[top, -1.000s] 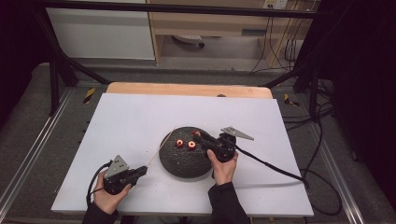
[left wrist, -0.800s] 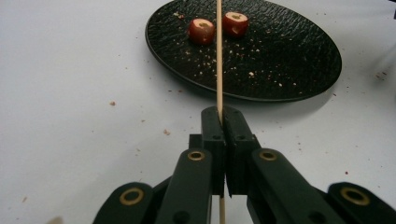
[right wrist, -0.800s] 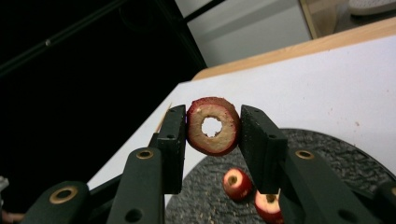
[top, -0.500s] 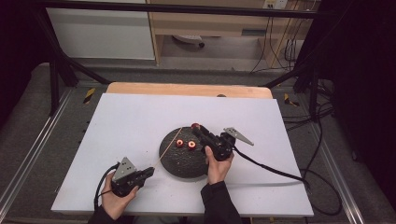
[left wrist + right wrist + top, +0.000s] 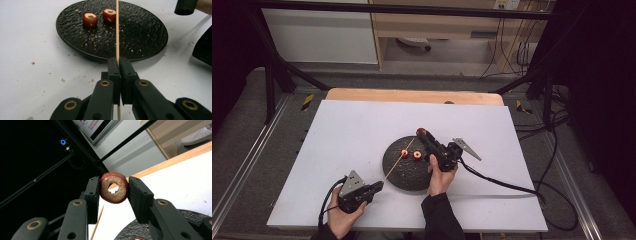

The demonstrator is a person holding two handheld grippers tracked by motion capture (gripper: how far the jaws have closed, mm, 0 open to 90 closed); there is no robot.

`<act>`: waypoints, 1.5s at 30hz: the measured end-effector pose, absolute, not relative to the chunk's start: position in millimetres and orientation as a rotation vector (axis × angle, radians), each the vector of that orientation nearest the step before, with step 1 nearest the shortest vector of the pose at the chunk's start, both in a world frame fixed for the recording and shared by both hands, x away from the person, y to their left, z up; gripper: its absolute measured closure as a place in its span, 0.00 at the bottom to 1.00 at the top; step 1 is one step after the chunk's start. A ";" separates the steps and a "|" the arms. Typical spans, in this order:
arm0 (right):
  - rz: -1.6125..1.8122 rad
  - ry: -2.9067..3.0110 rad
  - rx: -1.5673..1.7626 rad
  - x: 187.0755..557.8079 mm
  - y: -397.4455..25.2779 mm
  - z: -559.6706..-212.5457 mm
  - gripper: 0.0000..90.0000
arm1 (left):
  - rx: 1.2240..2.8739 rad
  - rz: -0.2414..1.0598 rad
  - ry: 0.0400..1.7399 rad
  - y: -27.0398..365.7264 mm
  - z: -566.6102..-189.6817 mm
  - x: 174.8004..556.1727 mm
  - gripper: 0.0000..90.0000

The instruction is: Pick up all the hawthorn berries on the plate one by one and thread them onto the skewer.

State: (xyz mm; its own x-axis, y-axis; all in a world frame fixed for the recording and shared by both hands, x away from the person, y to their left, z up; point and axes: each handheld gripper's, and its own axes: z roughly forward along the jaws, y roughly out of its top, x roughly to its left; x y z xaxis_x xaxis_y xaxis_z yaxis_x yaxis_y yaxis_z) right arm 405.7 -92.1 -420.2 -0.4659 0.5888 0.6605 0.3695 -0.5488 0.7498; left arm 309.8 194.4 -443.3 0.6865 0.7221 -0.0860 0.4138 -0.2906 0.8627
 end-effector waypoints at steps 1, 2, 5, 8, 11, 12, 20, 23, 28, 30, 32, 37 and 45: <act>2.153 1.400 1.528 406.0 -91.7 -420.8 0.70 | 1.925 0.397 0.881 193.8 -443.3 309.6 0.98; 2.160 1.390 1.528 406.1 -91.2 -421.4 0.70 | 1.926 0.397 0.879 193.4 -443.4 309.6 0.98; 2.179 1.375 1.533 405.8 -89.9 -423.1 0.70 | 1.929 0.393 0.876 191.6 -444.2 309.3 0.98; 2.182 1.374 1.534 405.5 -89.1 -424.6 0.70 | 1.931 0.391 0.874 190.5 -444.5 309.1 0.98; 2.188 1.375 1.536 405.2 -88.5 -425.8 0.70 | 1.932 0.393 0.872 190.0 -444.5 309.1 0.98; 2.190 1.373 1.536 405.1 -88.3 -426.1 0.70 | 1.931 0.392 0.873 189.9 -444.6 309.1 0.98; 2.209 1.366 1.537 404.3 -86.6 -428.4 0.70 | 1.918 0.392 0.877 188.6 -444.4 308.7 0.98; 2.214 1.363 1.543 403.9 -86.1 -429.0 0.70 | 1.911 0.393 0.883 186.9 -444.4 308.1 0.98; 2.232 1.351 1.542 403.2 -85.5 -429.7 0.70 | 1.890 0.393 0.888 182.9 -443.7 306.5 0.98; 2.238 1.349 1.543 402.7 -85.2 -429.9 0.70 | 1.888 0.403 0.891 181.0 -443.5 305.6 0.98; 2.245 1.351 1.544 402.2 -85.0 -430.0 0.70 | 1.879 0.402 0.899 179.9 -443.2 306.0 0.98; 2.247 1.362 1.545 400.8 -84.5 -431.1 0.70 | 1.878 0.399 0.904 176.3 -441.1 308.1 0.98; 2.246 1.388 1.536 398.8 -84.6 -431.7 0.70 | 1.869 0.378 0.912 168.5 -434.9 314.7 0.98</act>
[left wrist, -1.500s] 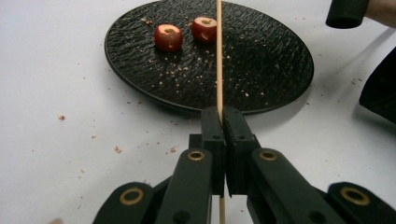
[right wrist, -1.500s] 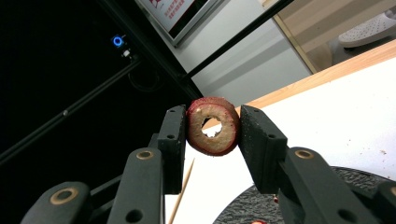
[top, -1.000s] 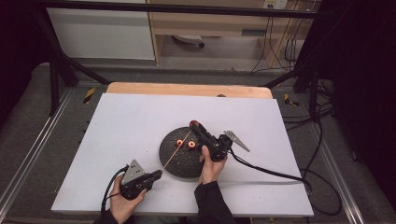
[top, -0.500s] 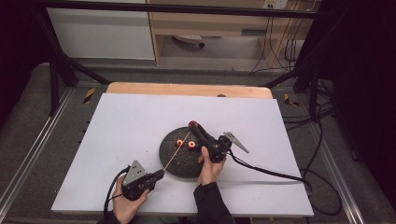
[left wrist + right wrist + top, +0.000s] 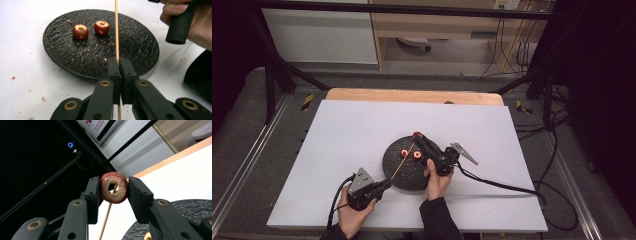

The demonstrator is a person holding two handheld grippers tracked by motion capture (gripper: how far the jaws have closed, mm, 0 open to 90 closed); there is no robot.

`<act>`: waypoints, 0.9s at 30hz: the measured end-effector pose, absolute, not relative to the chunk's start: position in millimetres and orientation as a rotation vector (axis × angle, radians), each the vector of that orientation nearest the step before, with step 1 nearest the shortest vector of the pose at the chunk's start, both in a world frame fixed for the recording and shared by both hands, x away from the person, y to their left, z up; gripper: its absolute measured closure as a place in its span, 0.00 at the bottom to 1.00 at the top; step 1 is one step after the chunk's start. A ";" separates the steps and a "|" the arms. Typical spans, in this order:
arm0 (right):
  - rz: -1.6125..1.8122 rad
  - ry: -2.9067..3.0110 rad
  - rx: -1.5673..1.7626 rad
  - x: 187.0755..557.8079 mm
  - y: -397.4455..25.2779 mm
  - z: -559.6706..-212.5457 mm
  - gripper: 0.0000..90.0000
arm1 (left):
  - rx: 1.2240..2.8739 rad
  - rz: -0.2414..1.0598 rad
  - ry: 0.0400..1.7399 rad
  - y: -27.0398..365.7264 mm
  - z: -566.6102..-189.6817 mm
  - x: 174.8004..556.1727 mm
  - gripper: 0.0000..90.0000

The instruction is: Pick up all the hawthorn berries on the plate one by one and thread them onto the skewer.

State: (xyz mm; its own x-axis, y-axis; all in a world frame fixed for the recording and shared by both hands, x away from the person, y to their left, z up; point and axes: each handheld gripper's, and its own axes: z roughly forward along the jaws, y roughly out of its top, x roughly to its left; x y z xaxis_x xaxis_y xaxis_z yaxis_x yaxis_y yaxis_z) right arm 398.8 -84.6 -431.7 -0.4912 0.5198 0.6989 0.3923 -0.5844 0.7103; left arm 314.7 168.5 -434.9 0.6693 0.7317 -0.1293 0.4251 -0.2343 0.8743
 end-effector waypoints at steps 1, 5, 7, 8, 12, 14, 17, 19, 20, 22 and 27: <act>2.245 1.388 1.536 398.5 -84.7 -431.7 0.70 | 1.870 0.377 0.911 167.4 -433.4 315.6 0.98; 2.248 1.393 1.532 396.6 -84.8 -431.2 0.70 | 1.865 0.384 0.911 164.5 -426.2 320.2 0.98; 2.254 1.395 1.529 395.5 -85.0 -430.6 0.70 | 1.864 0.387 0.909 162.9 -423.3 322.3 0.98; 2.255 1.395 1.527 395.1 -85.1 -430.4 0.70 | 1.862 0.386 0.909 161.9 -422.2 323.2 0.98; 2.254 1.412 1.523 393.3 -85.4 -429.9 0.70 | 1.861 0.387 0.909 156.0 -418.8 327.1 0.98; 2.251 1.422 1.519 392.2 -85.2 -430.6 0.70 | 1.861 0.386 0.910 152.9 -417.5 329.8 0.98; 2.247 1.440 1.513 390.1 -84.8 -431.4 0.70 | 1.856 0.384 0.913 149.0 -414.9 334.8 0.98; 2.244 1.451 1.513 388.5 -84.4 -432.2 0.70 | 1.856 0.380 0.916 146.1 -413.4 338.1 0.98; 2.244 1.459 1.512 387.7 -84.1 -432.5 0.70 | 1.857 0.379 0.916 144.5 -413.0 339.5 0.98; 2.236 1.476 1.510 386.1 -83.5 -434.0 0.70 | 1.861 0.380 0.916 141.4 -412.5 342.6 0.98; 2.222 1.509 1.500 382.1 -82.0 -437.9 0.70 | 1.864 0.378 0.916 135.8 -410.0 349.4 0.98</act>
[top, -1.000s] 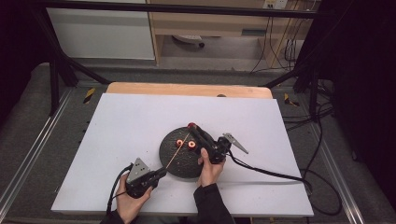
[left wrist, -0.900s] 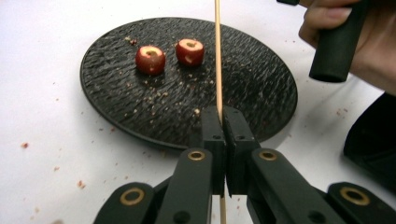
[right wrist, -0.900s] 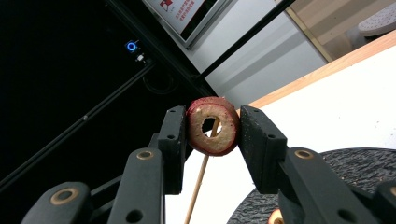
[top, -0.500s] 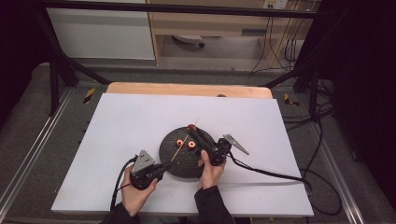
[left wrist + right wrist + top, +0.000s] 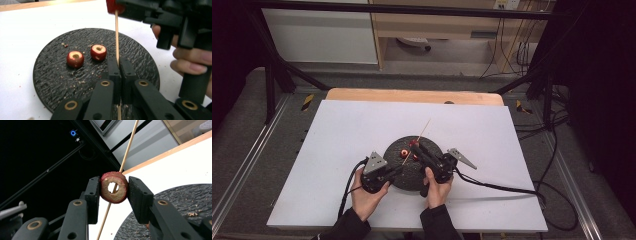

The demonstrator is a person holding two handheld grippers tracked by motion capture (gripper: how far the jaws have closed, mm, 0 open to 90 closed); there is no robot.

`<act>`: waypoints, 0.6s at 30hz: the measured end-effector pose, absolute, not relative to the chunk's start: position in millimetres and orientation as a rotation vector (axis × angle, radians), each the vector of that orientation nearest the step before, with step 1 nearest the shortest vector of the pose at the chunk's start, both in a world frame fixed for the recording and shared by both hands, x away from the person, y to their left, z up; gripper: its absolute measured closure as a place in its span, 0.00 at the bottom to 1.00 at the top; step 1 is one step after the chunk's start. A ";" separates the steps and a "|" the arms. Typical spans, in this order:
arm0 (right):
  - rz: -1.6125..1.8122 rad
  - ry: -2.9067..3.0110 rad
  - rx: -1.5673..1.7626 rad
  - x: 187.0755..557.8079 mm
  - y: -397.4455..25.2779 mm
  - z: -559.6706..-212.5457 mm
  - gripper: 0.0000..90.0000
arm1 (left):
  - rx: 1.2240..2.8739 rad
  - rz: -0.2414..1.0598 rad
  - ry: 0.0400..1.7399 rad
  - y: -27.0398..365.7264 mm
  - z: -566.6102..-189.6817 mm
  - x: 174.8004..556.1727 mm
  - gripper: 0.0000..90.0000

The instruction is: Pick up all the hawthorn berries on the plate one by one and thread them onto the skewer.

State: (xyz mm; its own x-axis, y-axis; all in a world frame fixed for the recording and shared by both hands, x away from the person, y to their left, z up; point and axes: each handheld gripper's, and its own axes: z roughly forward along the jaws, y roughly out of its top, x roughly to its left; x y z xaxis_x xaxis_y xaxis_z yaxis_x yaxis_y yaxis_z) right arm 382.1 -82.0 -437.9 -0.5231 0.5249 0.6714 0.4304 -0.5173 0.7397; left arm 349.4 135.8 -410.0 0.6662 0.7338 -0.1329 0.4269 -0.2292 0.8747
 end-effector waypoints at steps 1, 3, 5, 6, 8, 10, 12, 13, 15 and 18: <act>2.217 1.516 1.498 381.4 -81.9 -438.2 0.70 | 1.863 0.377 0.916 134.8 -409.5 350.7 0.98; 2.212 1.532 1.490 380.1 -81.7 -439.1 0.70 | 1.858 0.375 0.919 131.9 -408.1 353.6 0.98; 2.206 1.543 1.490 378.6 -81.2 -440.4 0.70 | 1.861 0.378 0.917 129.0 -407.1 355.7 0.98; 2.201 1.548 1.485 378.0 -81.2 -440.8 0.70 | 1.861 0.378 0.914 127.4 -406.6 357.2 0.98; 2.194 1.566 1.479 376.0 -81.0 -441.2 0.70 | 1.858 0.377 0.912 125.8 -406.0 359.2 0.98; 2.191 1.585 1.476 374.8 -80.9 -441.9 0.70 | 1.854 0.377 0.910 124.9 -405.4 360.7 0.98; 2.185 1.599 1.472 373.7 -80.5 -443.0 0.70 | 1.860 0.372 0.906 123.9 -405.1 362.4 0.98; 2.180 1.605 1.471 373.0 -80.5 -443.3 0.70 | 1.862 0.372 0.902 123.8 -405.3 362.9 0.98; 2.170 1.619 1.473 372.1 -80.4 -443.8 0.70 | 1.864 0.366 0.902 123.9 -405.6 363.5 0.98; 2.160 1.633 1.478 371.7 -80.3 -444.2 0.69 | 1.865 0.365 0.895 124.7 -406.4 363.3 0.98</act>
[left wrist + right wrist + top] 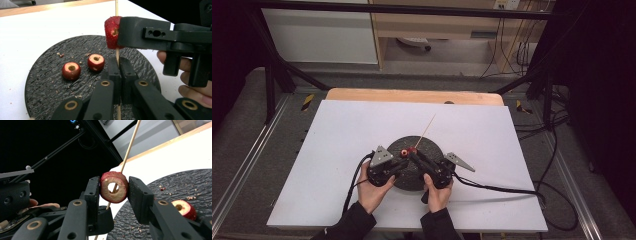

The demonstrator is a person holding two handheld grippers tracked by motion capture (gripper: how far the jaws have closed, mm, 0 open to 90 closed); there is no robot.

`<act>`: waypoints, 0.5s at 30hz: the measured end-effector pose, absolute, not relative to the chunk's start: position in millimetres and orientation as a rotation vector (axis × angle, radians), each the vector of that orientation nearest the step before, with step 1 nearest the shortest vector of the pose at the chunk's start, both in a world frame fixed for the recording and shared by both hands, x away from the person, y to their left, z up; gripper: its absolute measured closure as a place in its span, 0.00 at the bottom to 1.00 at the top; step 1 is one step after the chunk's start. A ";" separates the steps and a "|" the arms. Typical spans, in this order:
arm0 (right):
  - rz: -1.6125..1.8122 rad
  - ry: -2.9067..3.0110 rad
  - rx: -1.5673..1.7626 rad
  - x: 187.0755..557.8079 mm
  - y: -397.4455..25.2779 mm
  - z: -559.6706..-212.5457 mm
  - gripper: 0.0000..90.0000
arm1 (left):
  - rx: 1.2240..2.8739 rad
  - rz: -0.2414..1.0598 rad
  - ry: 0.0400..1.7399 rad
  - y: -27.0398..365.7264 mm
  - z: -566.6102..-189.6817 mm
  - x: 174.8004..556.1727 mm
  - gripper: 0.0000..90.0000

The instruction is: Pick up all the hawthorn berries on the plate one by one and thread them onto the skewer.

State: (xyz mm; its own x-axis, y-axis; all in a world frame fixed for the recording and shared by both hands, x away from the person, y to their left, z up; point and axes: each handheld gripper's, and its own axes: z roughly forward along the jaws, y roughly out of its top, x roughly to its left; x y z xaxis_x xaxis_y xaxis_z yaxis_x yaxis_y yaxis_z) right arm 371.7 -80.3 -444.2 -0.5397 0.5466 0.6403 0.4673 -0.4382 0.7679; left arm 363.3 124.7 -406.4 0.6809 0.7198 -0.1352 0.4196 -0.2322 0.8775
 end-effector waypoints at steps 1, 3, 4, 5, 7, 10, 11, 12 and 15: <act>2.157 1.639 1.476 371.5 -80.4 -444.1 0.69 | 1.867 0.363 0.893 126.0 -406.5 362.9 0.98; 2.131 1.662 1.476 371.7 -81.1 -443.5 0.59 | 1.870 0.360 0.886 128.9 -406.5 362.0 0.98; 2.116 1.681 1.473 372.5 -81.7 -443.2 0.55 | 1.872 0.364 0.886 130.8 -406.7 361.2 0.98; 2.102 1.696 1.461 373.3 -82.7 -442.9 0.53 | 1.876 0.366 0.885 132.9 -407.1 360.6 0.98; 2.082 1.720 1.443 373.3 -83.9 -441.2 0.47 | 1.881 0.365 0.886 137.7 -408.2 359.3 0.98; 2.012 1.782 1.429 375.4 -87.0 -437.8 0.32 | 1.893 0.362 0.889 146.1 -410.0 357.2 0.98; 1.990 1.800 1.418 376.2 -87.9 -437.4 0.30 | 1.898 0.356 0.892 150.1 -410.7 356.3 0.98; 1.959 1.831 1.401 377.0 -89.2 -436.9 0.27 | 1.903 0.359 0.890 153.4 -411.1 355.6 0.98; 1.887 1.904 1.379 379.0 -91.6 -435.8 0.18 | 1.916 0.360 0.890 163.7 -412.1 352.6 0.98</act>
